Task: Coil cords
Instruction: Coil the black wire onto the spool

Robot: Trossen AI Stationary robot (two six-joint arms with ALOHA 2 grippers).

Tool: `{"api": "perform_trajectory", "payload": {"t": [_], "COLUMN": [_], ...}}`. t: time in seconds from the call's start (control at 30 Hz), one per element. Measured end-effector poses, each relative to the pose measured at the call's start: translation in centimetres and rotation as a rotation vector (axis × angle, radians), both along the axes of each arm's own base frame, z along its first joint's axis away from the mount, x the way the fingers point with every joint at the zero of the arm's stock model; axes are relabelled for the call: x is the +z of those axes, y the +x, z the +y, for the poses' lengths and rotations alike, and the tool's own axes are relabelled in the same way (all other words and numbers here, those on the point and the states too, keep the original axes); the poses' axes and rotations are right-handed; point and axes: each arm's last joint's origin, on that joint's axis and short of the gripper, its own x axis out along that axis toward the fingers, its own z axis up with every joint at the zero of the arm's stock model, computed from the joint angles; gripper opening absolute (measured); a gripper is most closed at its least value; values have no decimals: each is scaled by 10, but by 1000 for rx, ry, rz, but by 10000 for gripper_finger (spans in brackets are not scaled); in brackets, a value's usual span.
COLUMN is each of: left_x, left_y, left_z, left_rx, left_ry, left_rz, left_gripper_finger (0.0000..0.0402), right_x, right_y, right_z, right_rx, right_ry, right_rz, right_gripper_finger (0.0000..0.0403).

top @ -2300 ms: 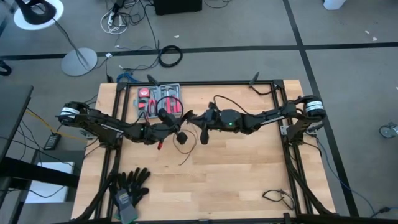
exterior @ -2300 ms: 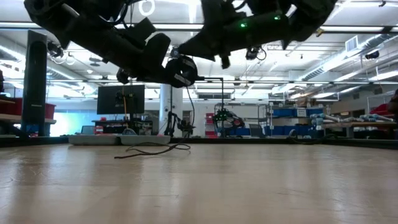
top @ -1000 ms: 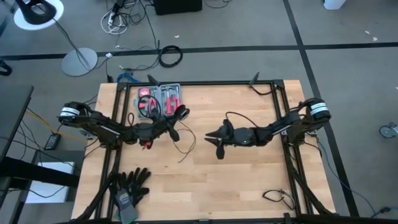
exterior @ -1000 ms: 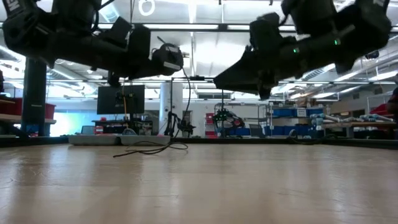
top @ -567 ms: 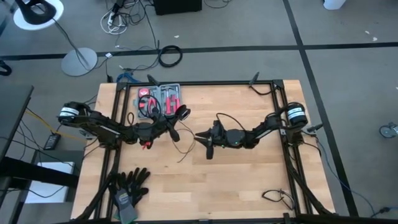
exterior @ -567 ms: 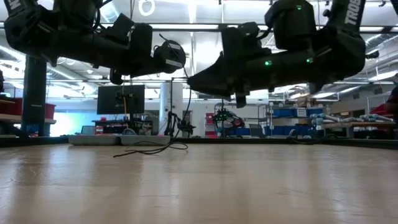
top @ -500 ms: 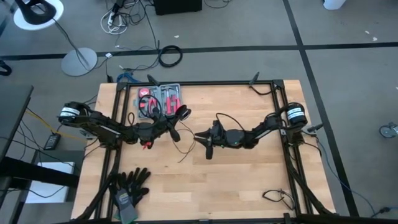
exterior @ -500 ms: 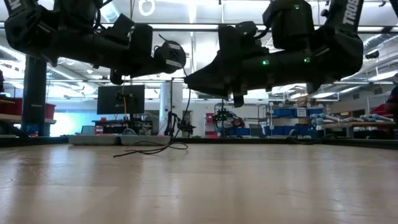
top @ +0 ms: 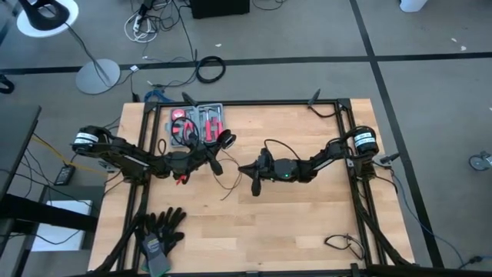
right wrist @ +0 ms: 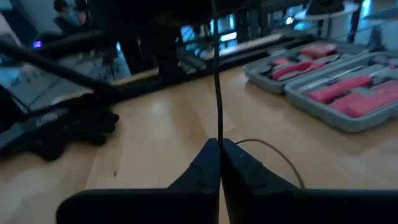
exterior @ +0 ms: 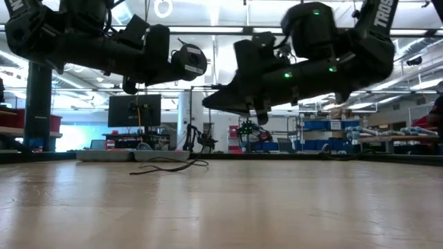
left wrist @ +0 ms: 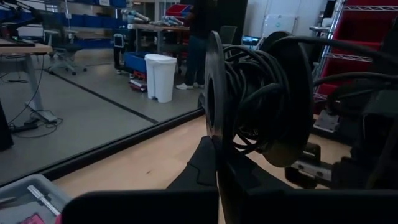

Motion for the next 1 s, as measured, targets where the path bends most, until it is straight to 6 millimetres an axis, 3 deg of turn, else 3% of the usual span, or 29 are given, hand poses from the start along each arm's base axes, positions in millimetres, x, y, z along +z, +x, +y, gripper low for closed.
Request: {"api": "perform_trajectory", "payload": {"t": [0.3,0.57,0.67,0.9,1.0], "left_x": [1,1,-3,-17,-20], "left_y": [0,3,3,1,0], "left_z": [-1,-5,-5,-3,-3], "left_rx": [-13,-193,-189,-100,-112], "left_ry": [-24,-44,-45,-94,-98], "left_rz": [-22,-31,9,117,156], "left_gripper_finger": [0,0,0,0,0], "right_x": [15,5,18,73,83], "right_y": [36,30,24,6,6], "right_z": [-7,-47,-53,-49,-50], "right_rx": [54,-134,-166,-238,-224], "right_ry": [-71,0,-5,-116,-129], "right_rz": [226,408,424,369,312], "right_gripper_finger": [1,1,0,0,0]}}
